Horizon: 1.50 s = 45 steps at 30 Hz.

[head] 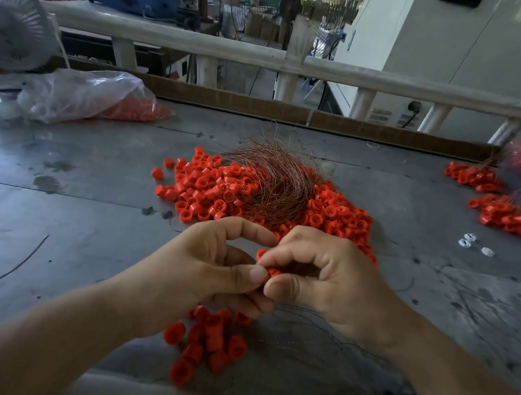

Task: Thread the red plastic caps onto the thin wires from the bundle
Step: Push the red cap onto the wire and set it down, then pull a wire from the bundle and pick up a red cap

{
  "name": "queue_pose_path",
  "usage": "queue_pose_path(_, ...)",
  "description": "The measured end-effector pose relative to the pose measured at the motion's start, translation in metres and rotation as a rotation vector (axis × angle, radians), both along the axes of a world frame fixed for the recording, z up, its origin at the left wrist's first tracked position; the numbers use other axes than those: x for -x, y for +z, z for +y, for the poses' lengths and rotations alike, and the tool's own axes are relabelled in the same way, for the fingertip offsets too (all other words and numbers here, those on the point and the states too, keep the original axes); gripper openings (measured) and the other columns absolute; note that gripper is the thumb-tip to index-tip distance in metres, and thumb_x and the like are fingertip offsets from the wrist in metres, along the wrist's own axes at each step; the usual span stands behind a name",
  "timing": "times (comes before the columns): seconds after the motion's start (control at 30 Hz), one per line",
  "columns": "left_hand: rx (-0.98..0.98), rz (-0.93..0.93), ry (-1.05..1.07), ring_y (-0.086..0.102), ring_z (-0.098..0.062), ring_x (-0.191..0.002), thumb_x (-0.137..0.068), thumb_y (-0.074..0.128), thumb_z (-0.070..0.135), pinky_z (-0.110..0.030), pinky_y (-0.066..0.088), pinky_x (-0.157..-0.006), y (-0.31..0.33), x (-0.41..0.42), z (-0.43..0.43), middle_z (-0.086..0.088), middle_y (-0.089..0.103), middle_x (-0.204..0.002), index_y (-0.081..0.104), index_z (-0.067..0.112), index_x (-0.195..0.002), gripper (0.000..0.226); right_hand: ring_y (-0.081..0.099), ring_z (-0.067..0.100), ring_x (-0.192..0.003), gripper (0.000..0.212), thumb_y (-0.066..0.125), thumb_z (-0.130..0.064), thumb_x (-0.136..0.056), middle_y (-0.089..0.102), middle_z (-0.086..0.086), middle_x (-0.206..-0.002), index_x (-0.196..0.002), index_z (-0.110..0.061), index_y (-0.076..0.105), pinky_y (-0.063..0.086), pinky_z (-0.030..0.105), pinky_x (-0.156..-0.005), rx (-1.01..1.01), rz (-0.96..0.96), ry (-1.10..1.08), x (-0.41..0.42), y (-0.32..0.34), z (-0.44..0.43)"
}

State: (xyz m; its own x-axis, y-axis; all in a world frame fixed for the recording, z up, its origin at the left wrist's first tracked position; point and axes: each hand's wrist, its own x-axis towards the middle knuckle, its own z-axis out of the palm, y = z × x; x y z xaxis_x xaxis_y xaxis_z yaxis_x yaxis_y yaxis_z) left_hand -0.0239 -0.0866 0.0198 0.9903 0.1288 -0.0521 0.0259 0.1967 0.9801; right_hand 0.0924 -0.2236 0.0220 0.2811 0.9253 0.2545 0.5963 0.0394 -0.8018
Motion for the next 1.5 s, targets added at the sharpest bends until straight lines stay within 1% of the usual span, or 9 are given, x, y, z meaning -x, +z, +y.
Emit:
queue_pose_path(0.1, 0.036, -0.025, 0.004, 0.069, -0.027, -0.068, -0.07, 0.07, 0.015, -0.027, 0.056, -0.058, -0.001, -0.001, -0.001, -0.019, 0.069, -0.074, 0.06, 0.013, -0.103, 0.034, 0.054, 0.0, -0.077, 0.02, 0.065, -0.033, -0.072, 0.055, -0.01, -0.077, -0.086, -0.019, 0.069, 0.043, 0.011, -0.071, -0.042, -0.124, -0.048, 0.003, -0.001, 0.0)
queue_pose_path(0.2, -0.021, -0.06, -0.014, 0.069, -0.029, -0.075, -0.065, 0.077, 0.027, -0.028, 0.056, -0.064, -0.002, 0.001, -0.003, -0.019, 0.07, -0.081, 0.055, 0.019, -0.112, 0.053, 0.051, -0.002, -0.076, 0.021, 0.063, -0.032, -0.08, 0.05, -0.015, -0.079, -0.086, -0.012, 0.066, 0.039, 0.008, -0.069, -0.047, -0.221, -0.069, 0.005, -0.001, 0.001)
queue_pose_path(0.37, -0.164, -0.113, 0.058, 0.068, -0.021, -0.064, -0.066, 0.073, 0.017, -0.023, 0.053, -0.058, -0.004, 0.002, -0.011, -0.017, 0.068, -0.071, 0.05, 0.022, -0.113, 0.052, 0.049, 0.0, -0.075, 0.008, 0.058, -0.013, -0.078, 0.046, -0.019, -0.078, -0.082, -0.01, 0.064, 0.04, 0.01, -0.066, -0.031, -0.293, -0.093, 0.011, -0.003, 0.002)
queue_pose_path(0.5, -0.152, -0.132, 0.081, 0.067, -0.021, -0.06, -0.061, 0.07, 0.023, -0.025, 0.053, -0.055, -0.001, 0.005, -0.014, -0.016, 0.068, -0.069, 0.052, 0.022, -0.11, 0.053, 0.048, -0.003, -0.072, 0.005, 0.059, -0.009, -0.076, 0.046, -0.019, -0.075, -0.078, -0.013, 0.062, 0.039, 0.009, -0.064, -0.076, -0.256, -0.127, 0.016, -0.004, 0.002)
queue_pose_path(0.67, -0.045, -0.067, 0.016, 0.068, -0.026, -0.061, -0.065, 0.075, 0.021, -0.026, 0.053, -0.054, 0.002, 0.003, -0.011, -0.017, 0.068, -0.071, 0.06, 0.022, -0.106, 0.045, 0.054, 0.003, -0.07, 0.012, 0.069, -0.037, -0.074, 0.054, -0.014, -0.072, -0.072, -0.034, 0.057, 0.045, 0.015, -0.063, -0.046, -0.081, -0.092, 0.012, 0.003, -0.001)
queue_pose_path(0.87, 0.034, -0.067, 0.087, 0.065, -0.02, -0.054, -0.054, 0.081, 0.007, -0.024, 0.052, -0.047, 0.006, 0.002, 0.002, -0.014, 0.068, -0.067, 0.071, 0.018, -0.088, 0.037, 0.063, 0.003, -0.077, 0.036, 0.068, -0.045, -0.058, 0.064, -0.013, -0.085, -0.092, -0.036, 0.061, 0.051, 0.017, -0.071, 0.074, 0.213, -0.048, 0.003, 0.006, -0.003)
queue_pose_path(1.03, 0.223, -0.177, 0.055, 0.067, -0.021, -0.06, -0.049, 0.086, 0.018, -0.024, 0.054, -0.052, 0.01, 0.001, 0.016, -0.017, 0.069, -0.077, 0.071, 0.011, -0.097, 0.051, 0.063, 0.005, -0.068, 0.011, 0.064, -0.03, -0.069, 0.069, -0.007, -0.075, -0.078, -0.026, 0.069, 0.047, 0.012, -0.064, 0.016, 0.139, -0.12, 0.001, 0.008, -0.002)
queue_pose_path(1.27, 0.006, -0.092, 0.144, 0.053, -0.012, -0.04, -0.058, 0.067, 0.007, -0.015, 0.038, -0.037, 0.012, 0.003, 0.02, -0.009, 0.07, -0.068, 0.074, 0.02, -0.077, 0.024, 0.055, -0.002, -0.065, 0.012, 0.072, -0.017, -0.074, 0.059, -0.016, -0.071, -0.071, -0.029, 0.07, 0.042, 0.01, -0.063, 0.069, -0.022, -0.144, -0.006, 0.019, -0.011)
queue_pose_path(1.5, -0.394, 0.037, 0.617, 0.051, -0.002, -0.041, -0.077, 0.063, -0.006, -0.012, 0.035, -0.036, 0.001, -0.008, 0.039, -0.008, 0.068, -0.071, 0.067, 0.016, -0.075, 0.022, 0.052, -0.012, -0.071, 0.005, 0.072, -0.02, -0.077, 0.054, -0.018, -0.067, -0.081, -0.023, 0.073, 0.038, 0.004, -0.064, 0.318, -0.279, -0.102, 0.003, 0.007, -0.006)
